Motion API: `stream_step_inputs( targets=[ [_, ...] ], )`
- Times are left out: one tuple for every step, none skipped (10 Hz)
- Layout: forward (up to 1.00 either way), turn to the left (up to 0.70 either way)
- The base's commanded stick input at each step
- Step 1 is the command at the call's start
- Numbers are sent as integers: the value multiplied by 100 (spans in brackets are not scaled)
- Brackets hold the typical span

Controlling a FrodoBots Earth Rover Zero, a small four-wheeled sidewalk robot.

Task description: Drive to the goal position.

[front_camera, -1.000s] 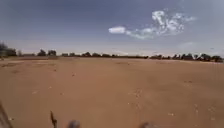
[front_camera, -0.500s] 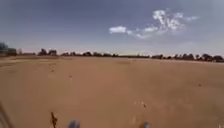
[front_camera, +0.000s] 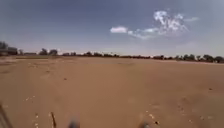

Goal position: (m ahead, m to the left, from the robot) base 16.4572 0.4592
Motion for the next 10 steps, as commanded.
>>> stream_step_inputs(
  targets=[
    [70,0],
    [70,0],
    [70,0],
    [70,0],
    [70,0],
    [70,0],
    [70,0],
    [70,0],
    [70,0],
    [70,0]
  ],
)
